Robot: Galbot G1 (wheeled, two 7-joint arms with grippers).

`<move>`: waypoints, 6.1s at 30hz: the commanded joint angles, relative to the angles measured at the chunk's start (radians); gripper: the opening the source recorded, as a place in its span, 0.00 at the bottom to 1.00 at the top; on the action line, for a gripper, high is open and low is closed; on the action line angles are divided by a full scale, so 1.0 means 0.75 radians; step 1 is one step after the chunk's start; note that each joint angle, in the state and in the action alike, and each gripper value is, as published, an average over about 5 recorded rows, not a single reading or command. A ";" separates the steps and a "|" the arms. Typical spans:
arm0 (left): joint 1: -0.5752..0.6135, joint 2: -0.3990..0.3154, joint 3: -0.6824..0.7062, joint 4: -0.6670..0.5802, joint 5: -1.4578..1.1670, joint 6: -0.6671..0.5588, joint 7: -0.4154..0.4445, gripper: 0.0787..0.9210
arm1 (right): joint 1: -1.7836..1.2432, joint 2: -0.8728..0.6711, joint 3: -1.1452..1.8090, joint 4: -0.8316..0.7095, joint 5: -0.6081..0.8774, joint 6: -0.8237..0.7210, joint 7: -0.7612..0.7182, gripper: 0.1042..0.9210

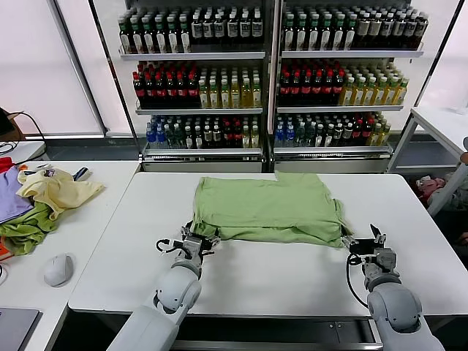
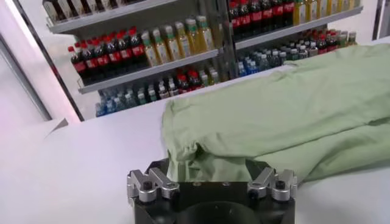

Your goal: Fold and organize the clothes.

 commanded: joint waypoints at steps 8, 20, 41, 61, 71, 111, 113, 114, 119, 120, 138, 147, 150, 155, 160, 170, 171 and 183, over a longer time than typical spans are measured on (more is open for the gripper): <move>-0.036 0.021 0.011 0.059 -0.117 0.018 -0.014 0.50 | 0.030 0.002 -0.094 -0.049 0.058 -0.137 -0.019 0.70; 0.001 0.067 0.013 0.037 -0.160 0.017 -0.009 0.09 | 0.019 -0.017 -0.108 -0.049 0.094 -0.134 -0.044 0.27; 0.375 0.171 -0.041 -0.466 -0.135 0.017 -0.013 0.02 | -0.382 -0.083 0.088 0.360 0.080 -0.125 -0.055 0.06; 0.758 0.254 -0.075 -0.717 0.003 0.017 0.025 0.10 | -0.659 -0.055 0.165 0.620 -0.096 -0.076 -0.088 0.19; 0.691 0.367 -0.135 -0.726 -0.014 0.017 0.063 0.45 | -0.601 -0.098 0.189 0.658 -0.086 -0.049 -0.083 0.53; -0.384 0.118 0.100 0.233 -0.405 0.016 -0.036 0.88 | 0.825 -0.002 -0.459 -0.577 0.209 -0.143 0.042 0.88; -0.397 0.104 0.106 0.267 -0.403 0.016 -0.038 0.88 | 0.867 0.021 -0.469 -0.645 0.204 -0.140 0.040 0.88; -0.401 0.098 0.109 0.281 -0.404 0.016 -0.039 0.88 | 0.882 0.031 -0.473 -0.673 0.201 -0.139 0.040 0.88; -0.417 0.079 0.122 0.355 -0.439 0.017 -0.038 0.88 | 0.944 0.079 -0.486 -0.813 0.168 -0.131 0.027 0.88; -0.421 0.076 0.124 0.372 -0.449 0.017 -0.037 0.88 | 0.955 0.089 -0.486 -0.841 0.161 -0.129 0.024 0.88; -0.403 0.048 0.110 0.494 -0.477 0.018 -0.066 0.88 | 1.075 0.239 -0.462 -1.171 0.041 -0.054 -0.119 0.88; -0.367 0.054 0.115 0.441 -0.516 0.017 -0.060 0.75 | 1.097 0.288 -0.412 -1.316 0.037 -0.047 -0.182 0.88; -0.357 0.053 0.119 0.434 -0.519 0.017 -0.054 0.65 | 1.098 0.291 -0.413 -1.337 0.041 -0.081 -0.169 0.83; -0.346 0.046 0.118 0.436 -0.522 0.016 -0.047 0.49 | 1.087 0.283 -0.418 -1.338 0.045 -0.096 -0.156 0.66; -0.343 0.050 0.110 0.437 -0.535 0.015 -0.033 0.30 | 1.063 0.264 -0.434 -1.279 0.066 -0.072 -0.161 0.49; -0.292 0.111 0.065 0.265 -0.625 0.008 -0.029 0.04 | 0.900 0.167 -0.453 -0.878 0.171 -0.046 -0.108 0.23; -0.276 0.122 0.057 0.227 -0.632 0.006 -0.030 0.03 | 0.873 0.152 -0.450 -0.816 0.188 -0.047 -0.100 0.20; -0.104 0.217 -0.035 -0.132 -0.679 0.004 -0.037 0.03 | 0.547 -0.014 -0.314 -0.213 0.306 -0.071 -0.045 0.02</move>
